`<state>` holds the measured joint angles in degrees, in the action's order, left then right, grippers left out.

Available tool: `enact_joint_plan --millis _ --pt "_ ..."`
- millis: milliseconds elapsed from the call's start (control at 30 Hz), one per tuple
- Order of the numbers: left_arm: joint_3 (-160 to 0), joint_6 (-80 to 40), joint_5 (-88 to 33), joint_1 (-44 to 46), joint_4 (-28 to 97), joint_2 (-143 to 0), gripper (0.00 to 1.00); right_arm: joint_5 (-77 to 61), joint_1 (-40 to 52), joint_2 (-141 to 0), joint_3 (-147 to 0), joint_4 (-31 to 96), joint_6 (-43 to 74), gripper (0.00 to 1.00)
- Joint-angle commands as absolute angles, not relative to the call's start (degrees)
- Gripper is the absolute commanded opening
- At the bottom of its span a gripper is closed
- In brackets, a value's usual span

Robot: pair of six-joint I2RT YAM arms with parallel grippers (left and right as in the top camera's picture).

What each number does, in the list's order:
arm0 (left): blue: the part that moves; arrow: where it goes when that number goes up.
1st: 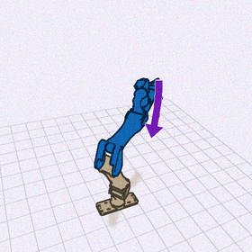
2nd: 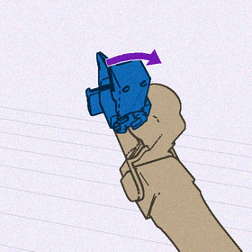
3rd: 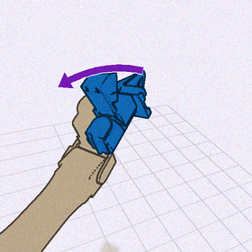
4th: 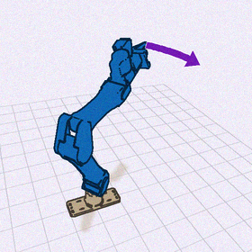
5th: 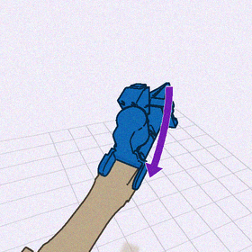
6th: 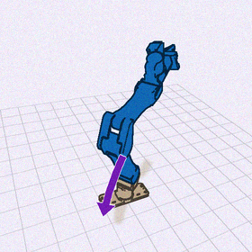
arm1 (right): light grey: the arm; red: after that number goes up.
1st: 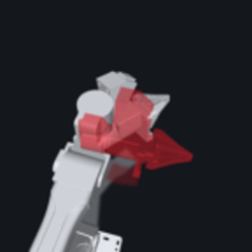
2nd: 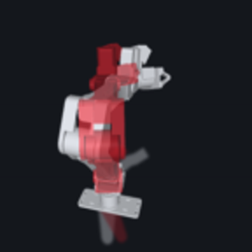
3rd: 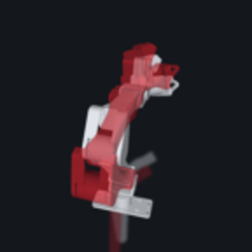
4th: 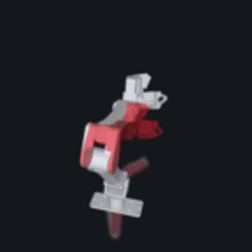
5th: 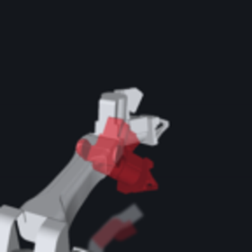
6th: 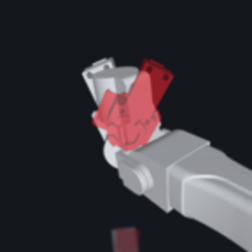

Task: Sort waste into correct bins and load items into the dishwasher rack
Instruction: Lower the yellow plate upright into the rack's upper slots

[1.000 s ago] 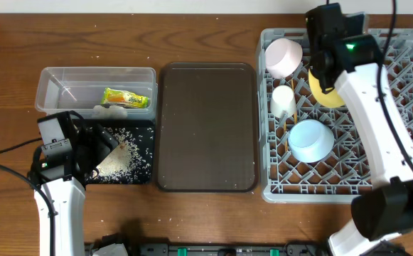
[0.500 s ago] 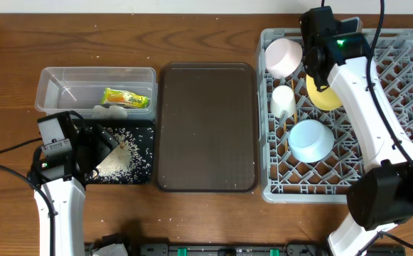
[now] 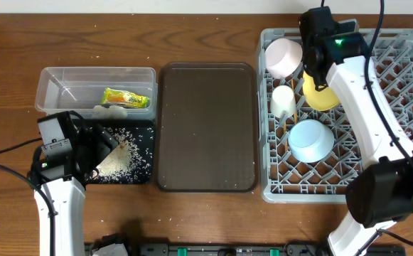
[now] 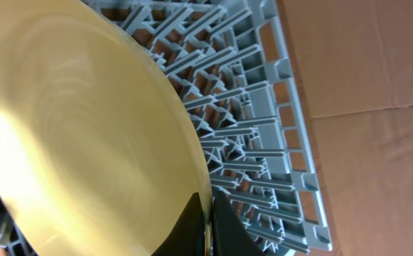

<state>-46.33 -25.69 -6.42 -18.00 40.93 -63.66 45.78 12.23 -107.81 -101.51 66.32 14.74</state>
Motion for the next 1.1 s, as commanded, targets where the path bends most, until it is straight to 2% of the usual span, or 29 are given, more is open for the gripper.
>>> enact_joint_plan --millis 0,400,433,500,667,900,1067 --pt "-47.11 -26.0 -5.48 -18.26 41.1 -63.72 0.95 45.54 11.97 -109.67 -101.38 65.93 16.29 0.06" --pt "-47.11 -26.0 -5.48 -18.26 41.1 -63.72 0.95 43.03 11.97 -112.2 -101.38 59.99 16.23 0.18" --pt "-47.11 -26.0 -5.5 -18.26 41.1 -63.72 0.95 43.03 11.97 -112.2 -101.38 59.57 16.21 0.21" --pt "-47.11 -26.0 -5.48 -18.26 41.1 -63.72 0.95 43.05 11.97 -112.18 -101.38 58.92 15.33 0.41" --pt "-47.11 -26.0 -5.5 -18.26 41.1 -63.72 0.95 43.0 11.99 -111.81 -101.73 57.34 13.32 0.66" --pt "-47.11 -26.0 -5.5 -18.26 41.1 -63.72 0.95 39.62 12.29 -107.87 -104.53 57.12 12.03 0.78" --pt "-47.11 -26.0 -5.5 -18.26 41.1 -63.72 0.95 25.96 12.29 -102.91 -105.3 55.59 8.6 0.84"
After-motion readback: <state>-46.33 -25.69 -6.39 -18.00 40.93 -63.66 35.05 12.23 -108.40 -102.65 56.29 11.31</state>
